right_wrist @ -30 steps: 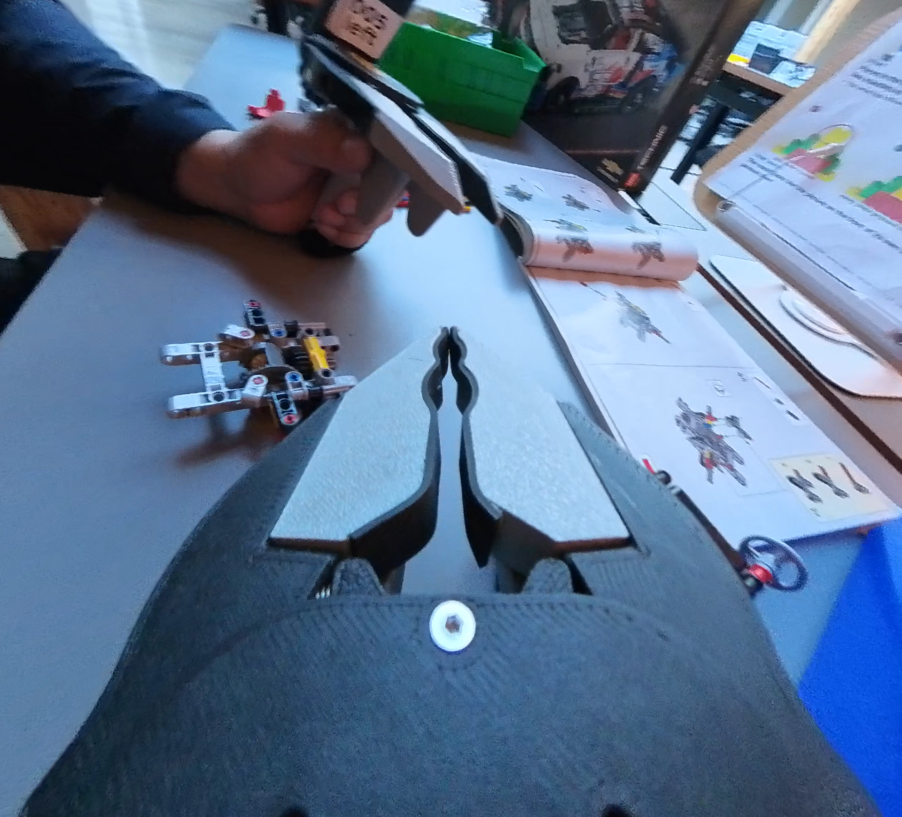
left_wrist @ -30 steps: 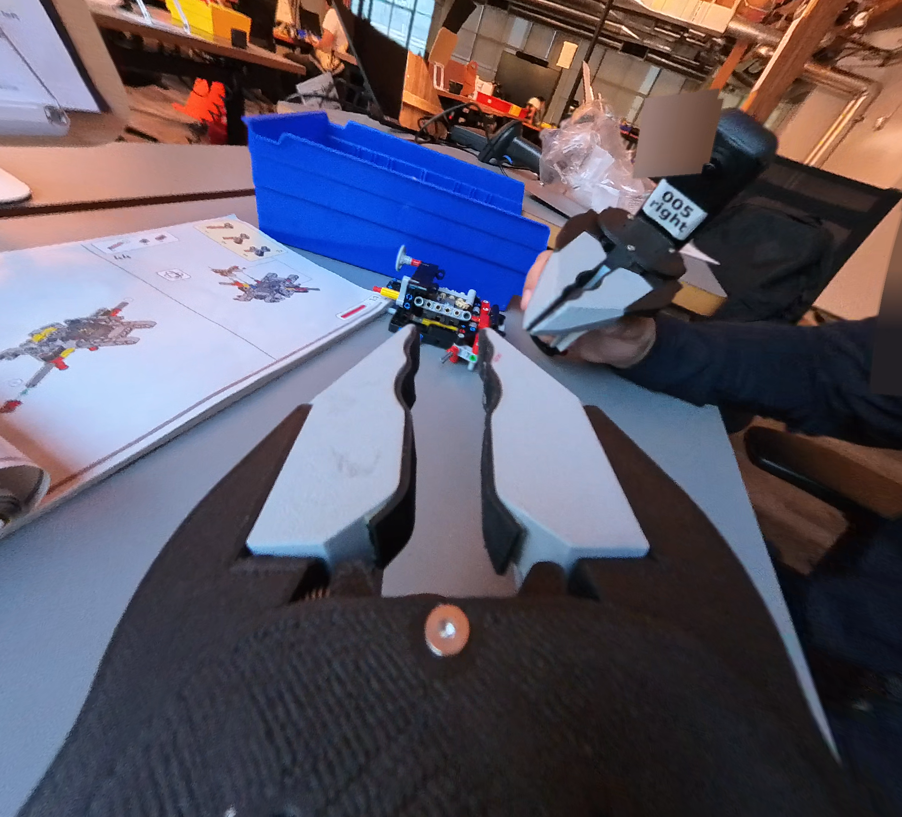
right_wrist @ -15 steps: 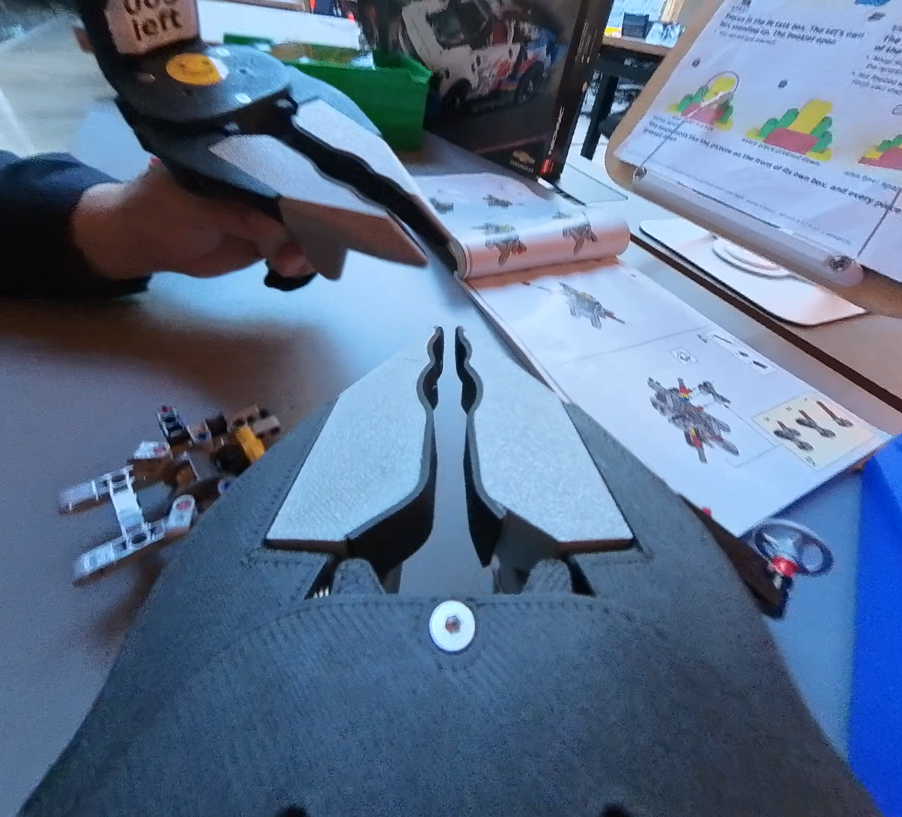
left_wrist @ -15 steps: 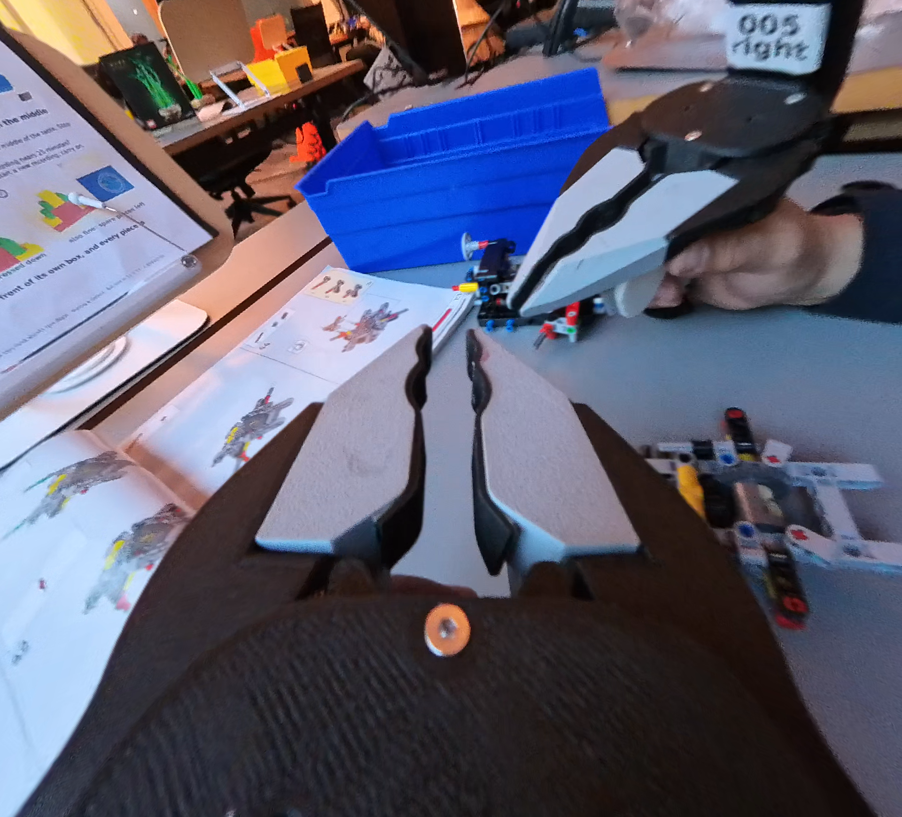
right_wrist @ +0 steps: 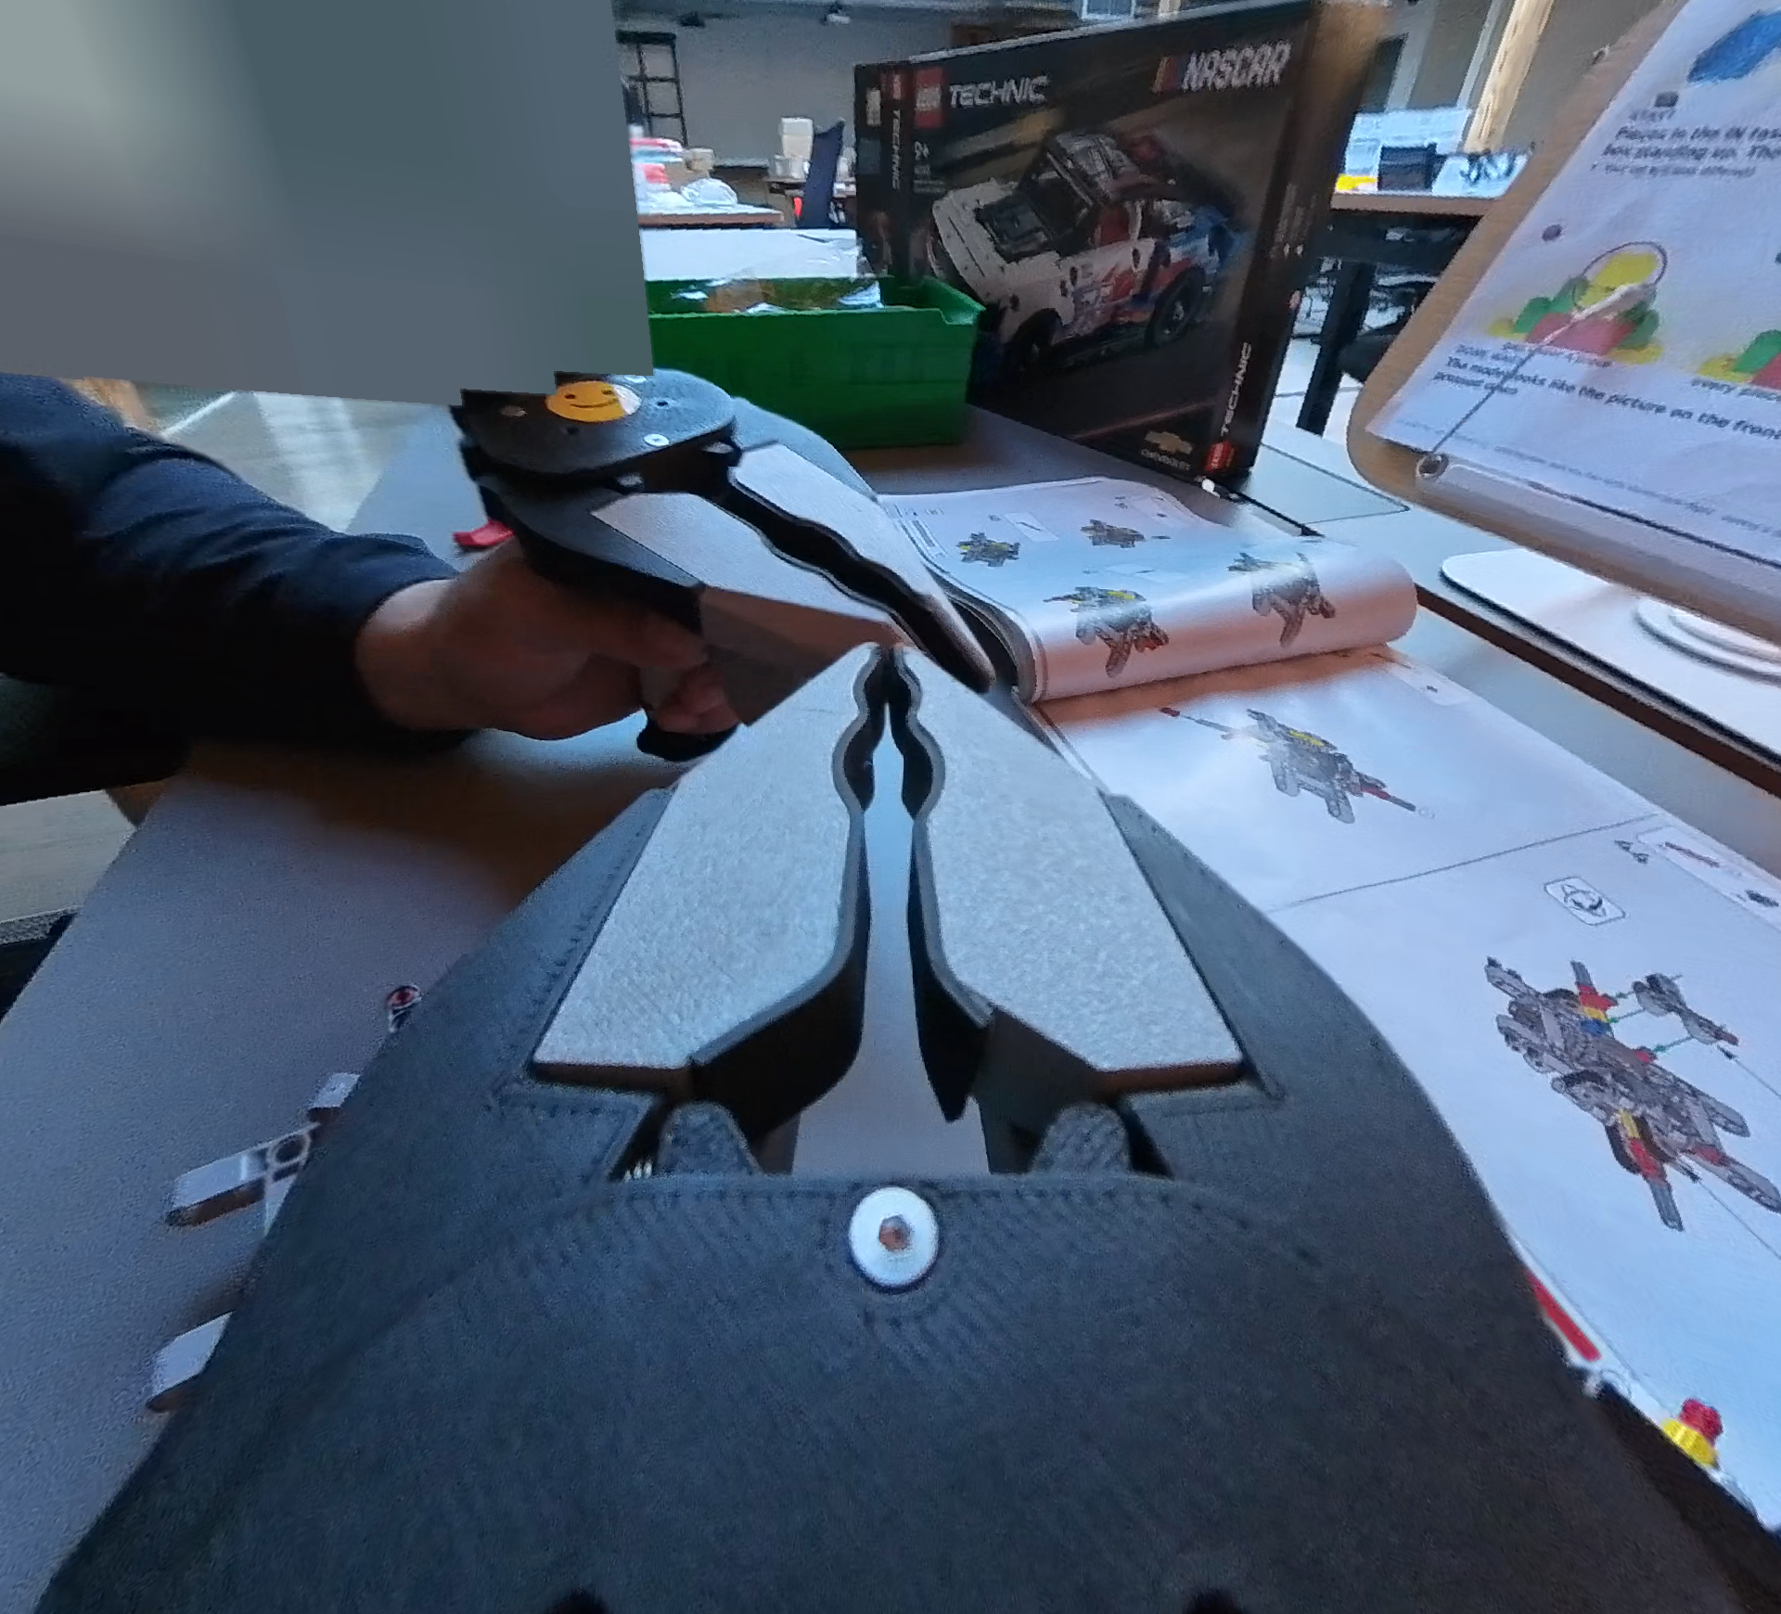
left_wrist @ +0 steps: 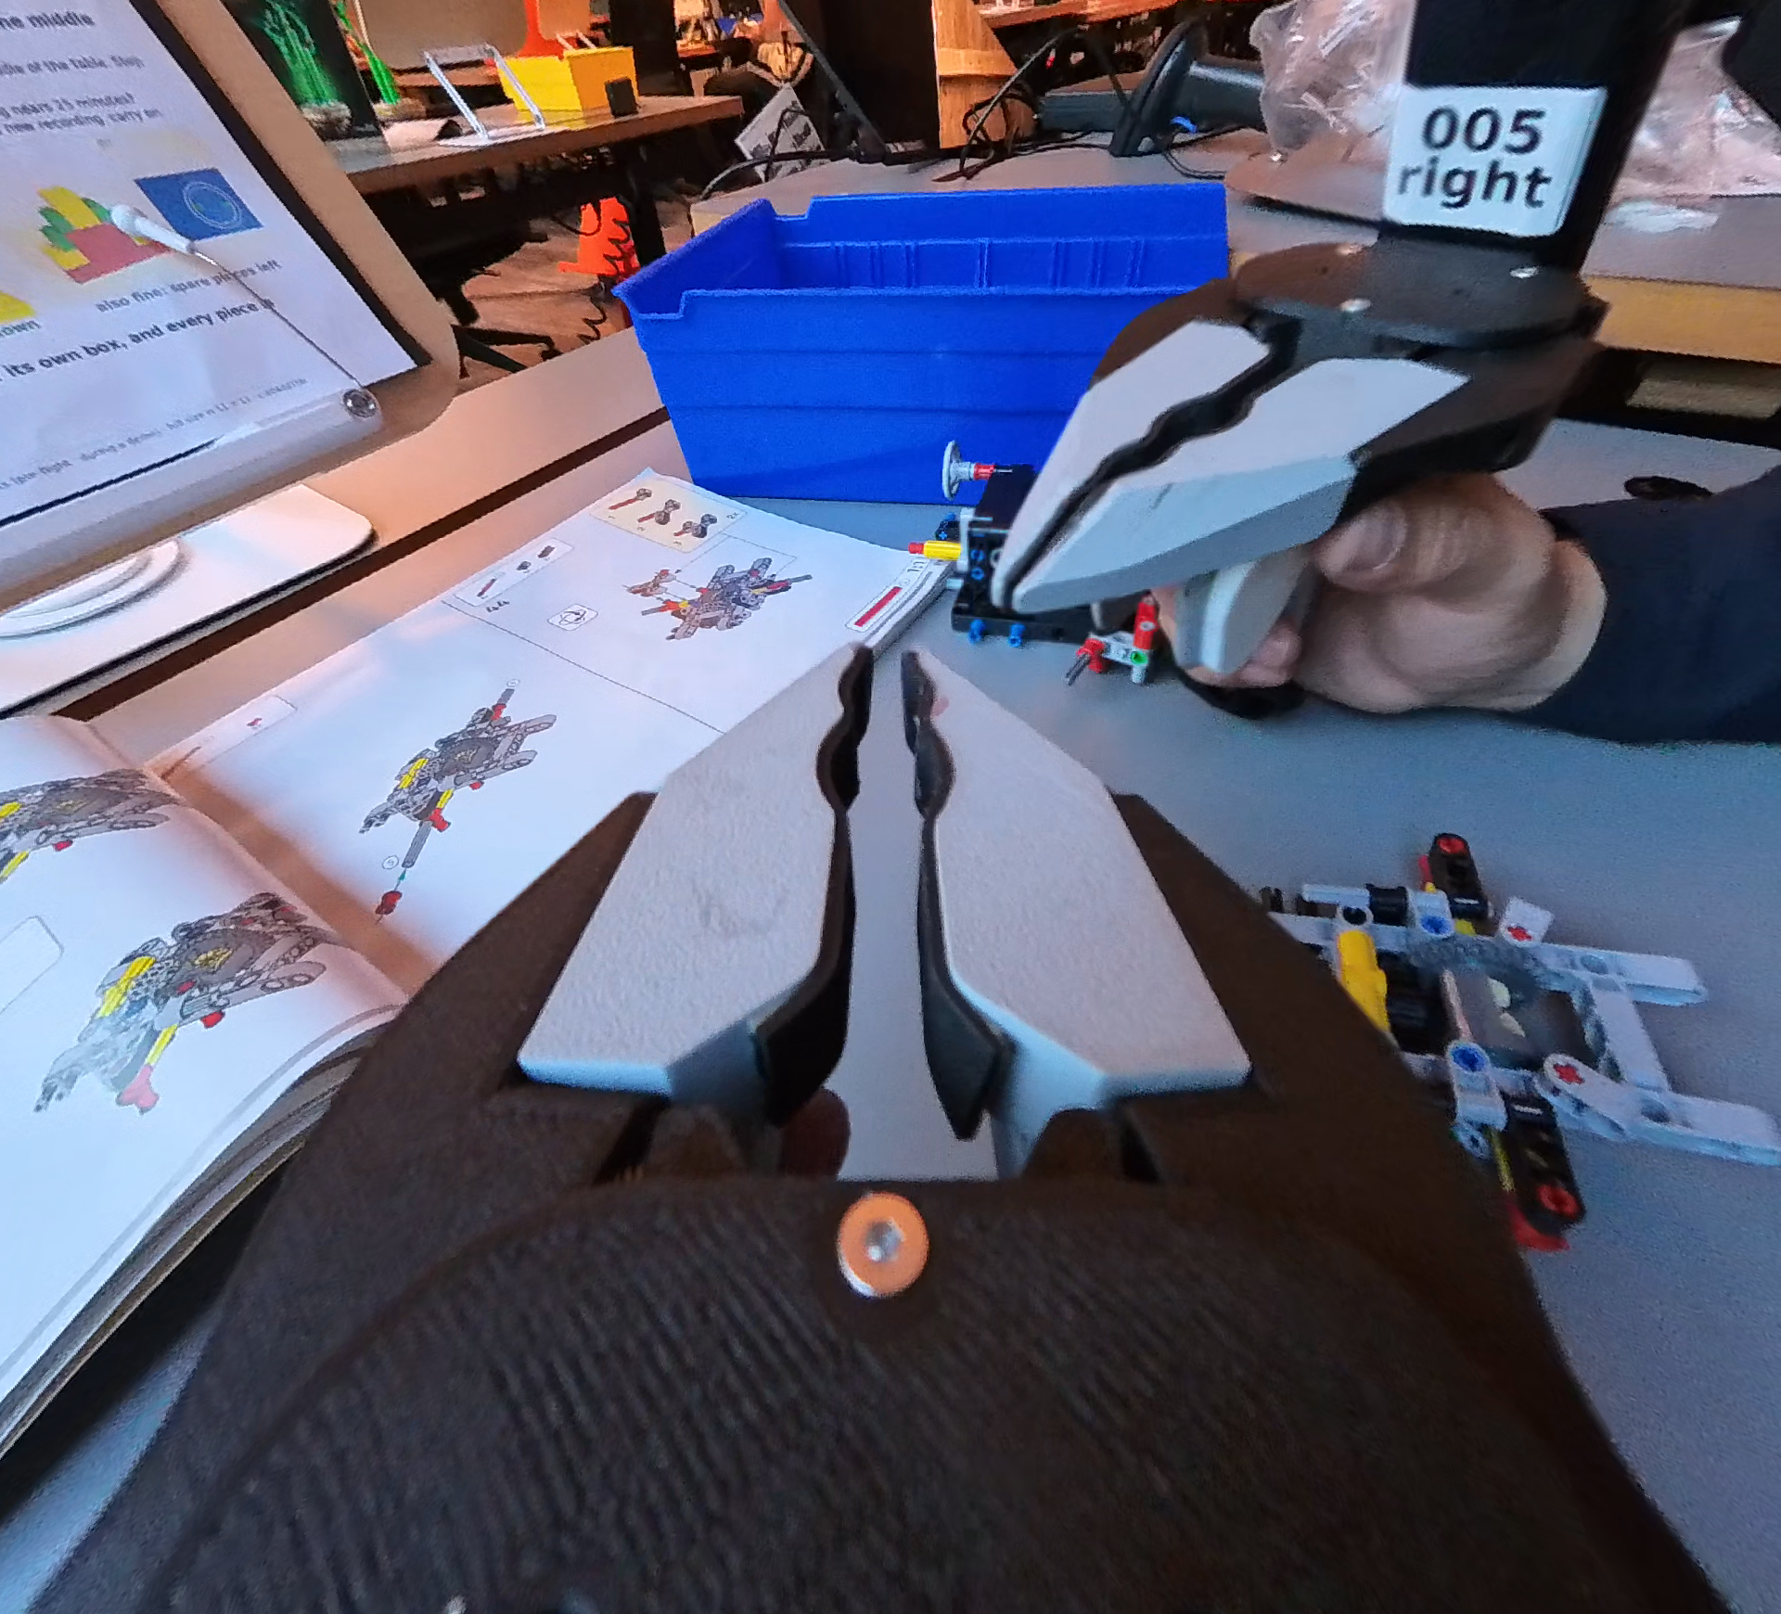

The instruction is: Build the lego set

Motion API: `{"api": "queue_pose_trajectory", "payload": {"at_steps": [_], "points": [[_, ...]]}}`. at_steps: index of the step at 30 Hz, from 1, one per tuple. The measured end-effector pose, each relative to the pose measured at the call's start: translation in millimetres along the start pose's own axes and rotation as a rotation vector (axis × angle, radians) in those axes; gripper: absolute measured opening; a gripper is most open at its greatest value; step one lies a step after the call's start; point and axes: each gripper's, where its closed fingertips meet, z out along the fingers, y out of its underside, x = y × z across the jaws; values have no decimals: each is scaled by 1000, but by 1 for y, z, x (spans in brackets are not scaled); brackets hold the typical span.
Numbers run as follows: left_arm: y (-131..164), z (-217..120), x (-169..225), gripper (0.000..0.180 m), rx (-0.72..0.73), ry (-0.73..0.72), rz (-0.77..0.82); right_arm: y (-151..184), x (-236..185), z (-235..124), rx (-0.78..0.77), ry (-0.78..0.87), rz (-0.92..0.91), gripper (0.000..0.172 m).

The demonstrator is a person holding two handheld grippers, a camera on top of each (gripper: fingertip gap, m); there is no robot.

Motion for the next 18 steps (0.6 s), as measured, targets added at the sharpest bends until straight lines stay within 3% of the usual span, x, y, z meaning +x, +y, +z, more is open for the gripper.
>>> {"api": "queue_pose_trajectory", "payload": {"at_steps": [18], "points": [[5, 2, 7, 1, -31, 31, 3, 2, -14, 1, -29, -22, -61, 0]]}}
